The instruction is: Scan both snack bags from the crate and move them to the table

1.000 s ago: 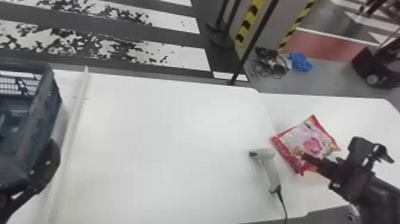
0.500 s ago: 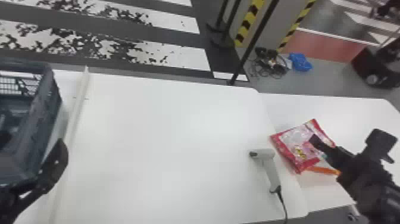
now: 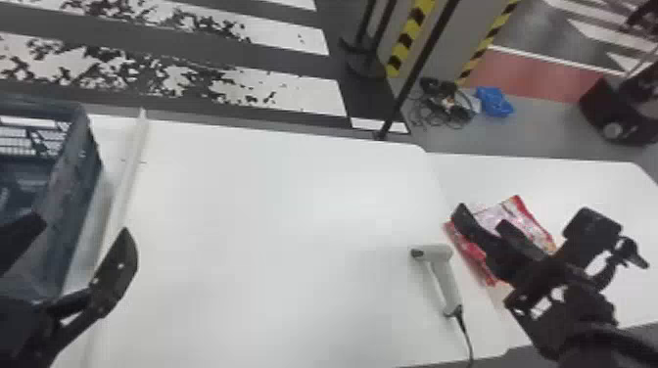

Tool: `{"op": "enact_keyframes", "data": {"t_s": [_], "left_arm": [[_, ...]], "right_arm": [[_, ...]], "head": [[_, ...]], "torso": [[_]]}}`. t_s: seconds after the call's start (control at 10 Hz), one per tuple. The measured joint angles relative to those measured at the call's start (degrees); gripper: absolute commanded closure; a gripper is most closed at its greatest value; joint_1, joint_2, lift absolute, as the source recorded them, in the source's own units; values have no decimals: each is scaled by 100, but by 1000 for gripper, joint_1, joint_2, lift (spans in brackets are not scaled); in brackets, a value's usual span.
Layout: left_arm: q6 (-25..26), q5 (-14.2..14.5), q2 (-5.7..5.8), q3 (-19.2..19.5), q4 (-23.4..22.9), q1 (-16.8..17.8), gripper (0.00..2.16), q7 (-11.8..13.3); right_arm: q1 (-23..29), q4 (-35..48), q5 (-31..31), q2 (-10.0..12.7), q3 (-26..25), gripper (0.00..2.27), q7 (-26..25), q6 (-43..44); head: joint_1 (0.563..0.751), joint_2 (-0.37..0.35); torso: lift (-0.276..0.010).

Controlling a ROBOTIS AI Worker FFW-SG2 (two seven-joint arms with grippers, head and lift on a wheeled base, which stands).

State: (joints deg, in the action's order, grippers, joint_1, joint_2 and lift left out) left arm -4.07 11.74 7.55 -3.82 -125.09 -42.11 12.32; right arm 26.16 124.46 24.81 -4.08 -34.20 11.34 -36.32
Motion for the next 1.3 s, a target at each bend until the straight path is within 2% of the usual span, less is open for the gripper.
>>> {"op": "enact_keyframes", "data": {"t_s": [0.1, 0.2, 0.3, 0.5, 0.7, 0.9, 1.1, 1.3], "left_arm": [[183, -43, -5, -64, -108, -34, 73, -147], [350, -112, -7, -124, -208, -78, 73, -342], [435, -273, -8, -177, -266, -127, 73, -474], [442, -382, -18, -230, -279, -245, 73, -526], [429, -381, -25, -345, -276, -347, 76, -452], [248, -416, -15, -471, -187, -468, 76, -420], [-270, -508, 15, -603, 50, -588, 80, -469], [-568, -514, 36, -628, 123, -721, 80, -485]], "right_arm": [[356, 275, 21, 243, 376, 83, 33, 401], [747, 389, 28, 365, 817, 90, 50, 1102], [1152, 421, -5, 394, 1260, 97, 66, 2051], [1804, 438, -151, 402, 1871, 110, 80, 3474], [2274, 448, -230, 400, 2240, 113, 201, 4014], [2527, 206, -417, 369, 2614, 113, 248, 4536], [2595, -186, -830, 320, 3001, 120, 229, 5007], [2698, -455, -963, 301, 3111, 124, 219, 5392]], "head": [[695, -350], [695, -350], [695, -311], [695, -271], [695, -256], [695, -243], [695, -217], [695, -207]], "torso": [[-87], [-87], [-87], [-87], [-87], [-87], [-87], [-87]]}}
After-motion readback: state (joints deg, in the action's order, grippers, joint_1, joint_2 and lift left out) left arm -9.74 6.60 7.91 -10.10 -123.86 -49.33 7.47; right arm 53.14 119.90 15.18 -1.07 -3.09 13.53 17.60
